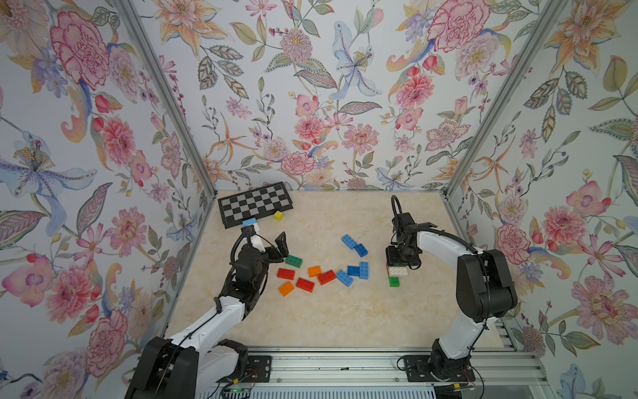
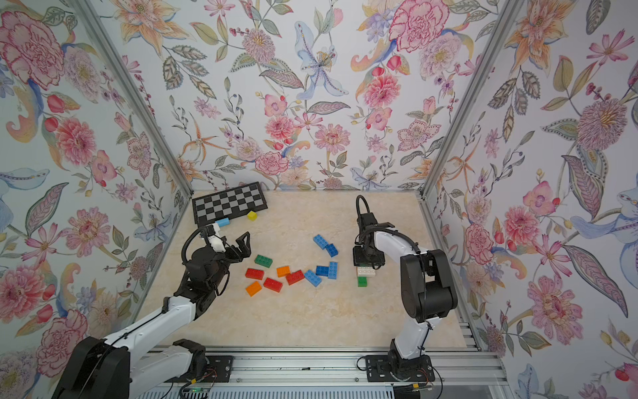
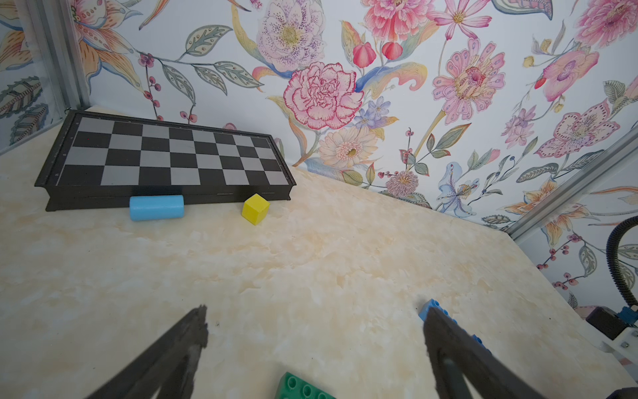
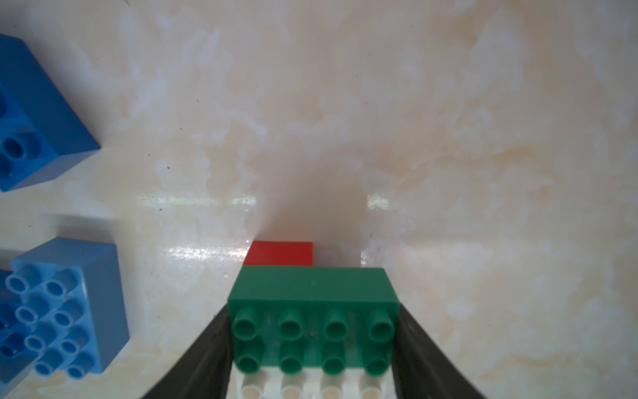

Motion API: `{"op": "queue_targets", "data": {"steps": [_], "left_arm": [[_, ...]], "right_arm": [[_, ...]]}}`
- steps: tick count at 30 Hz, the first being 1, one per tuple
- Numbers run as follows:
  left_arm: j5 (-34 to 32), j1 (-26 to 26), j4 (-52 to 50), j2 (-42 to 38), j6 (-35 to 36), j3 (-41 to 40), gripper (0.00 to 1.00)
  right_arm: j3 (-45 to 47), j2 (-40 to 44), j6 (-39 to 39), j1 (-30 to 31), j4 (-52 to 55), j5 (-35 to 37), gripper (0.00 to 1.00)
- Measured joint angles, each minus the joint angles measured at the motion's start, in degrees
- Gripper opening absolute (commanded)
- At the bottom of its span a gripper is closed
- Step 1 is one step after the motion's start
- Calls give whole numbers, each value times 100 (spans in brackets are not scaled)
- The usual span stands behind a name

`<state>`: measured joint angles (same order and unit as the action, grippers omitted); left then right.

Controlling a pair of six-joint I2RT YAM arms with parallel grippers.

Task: Assemble a rectangle with lego
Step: Assemble the lego brick with the lego brick.

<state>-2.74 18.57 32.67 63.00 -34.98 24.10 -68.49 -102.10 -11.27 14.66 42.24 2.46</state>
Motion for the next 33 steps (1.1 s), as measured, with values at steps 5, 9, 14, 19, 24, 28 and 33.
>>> {"op": "queue_targets", "data": {"steps": [5,9,14,19,24,28,33], "left_arm": [[0,0,0,0,0,-13,99],[0,0,0,0,0,-22,99],[0,0,0,0,0,-22,99],[0,0,0,0,0,-22,99],[-2,0,0,0,0,-22,99],[-2,0,0,0,0,-22,99],[-4,0,0,0,0,-22,99]], "right_arm": [[-146,-120,-7,0,153,7,22],[-282,-236,-7,0,302,11,20],[-442,-400,-4,0,474,7,19],[-549,-487,-4,0,595,-2,23],[-577,-442,-4,28,619,13,41],[-570,-404,-9,87,612,98,71],[-476,-407,-37,256,516,146,100]]}}
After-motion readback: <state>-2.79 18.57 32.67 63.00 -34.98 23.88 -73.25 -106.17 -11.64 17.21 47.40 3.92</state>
